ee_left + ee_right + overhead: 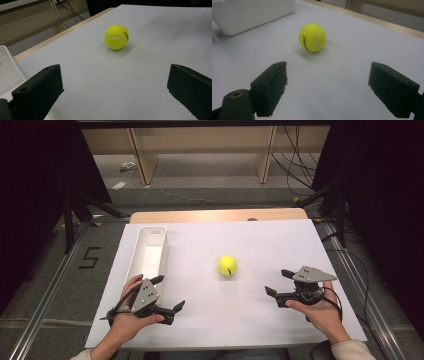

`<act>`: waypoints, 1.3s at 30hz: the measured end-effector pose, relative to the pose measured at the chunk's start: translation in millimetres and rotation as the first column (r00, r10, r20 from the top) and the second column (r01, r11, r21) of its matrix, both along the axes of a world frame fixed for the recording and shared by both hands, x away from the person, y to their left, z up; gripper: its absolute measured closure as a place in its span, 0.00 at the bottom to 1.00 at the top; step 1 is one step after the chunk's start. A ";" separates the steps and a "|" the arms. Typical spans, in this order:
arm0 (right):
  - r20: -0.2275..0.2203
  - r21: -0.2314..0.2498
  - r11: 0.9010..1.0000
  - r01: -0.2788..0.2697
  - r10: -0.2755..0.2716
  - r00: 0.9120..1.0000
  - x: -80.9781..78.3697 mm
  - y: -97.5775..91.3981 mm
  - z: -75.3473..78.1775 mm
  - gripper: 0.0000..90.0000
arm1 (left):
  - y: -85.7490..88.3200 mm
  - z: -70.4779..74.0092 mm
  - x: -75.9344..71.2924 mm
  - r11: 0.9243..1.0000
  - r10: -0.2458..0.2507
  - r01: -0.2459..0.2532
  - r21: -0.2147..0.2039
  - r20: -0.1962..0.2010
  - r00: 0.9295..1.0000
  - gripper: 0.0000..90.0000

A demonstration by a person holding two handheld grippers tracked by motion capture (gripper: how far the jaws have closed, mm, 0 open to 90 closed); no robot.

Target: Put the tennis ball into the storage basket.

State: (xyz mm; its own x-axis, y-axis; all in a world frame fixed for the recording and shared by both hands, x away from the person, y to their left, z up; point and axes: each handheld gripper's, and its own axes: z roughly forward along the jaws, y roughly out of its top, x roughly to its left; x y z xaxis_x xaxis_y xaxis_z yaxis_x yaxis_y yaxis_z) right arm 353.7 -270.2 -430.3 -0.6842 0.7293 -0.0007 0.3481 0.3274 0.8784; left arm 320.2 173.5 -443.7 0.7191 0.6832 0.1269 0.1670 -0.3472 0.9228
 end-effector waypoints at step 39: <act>0.001 0.013 1.000 -0.017 0.017 1.000 19.2 22.2 -0.2 0.18 | -0.6 0.2 -1.5 1.000 -0.010 0.010 -0.003 0.003 1.000 0.00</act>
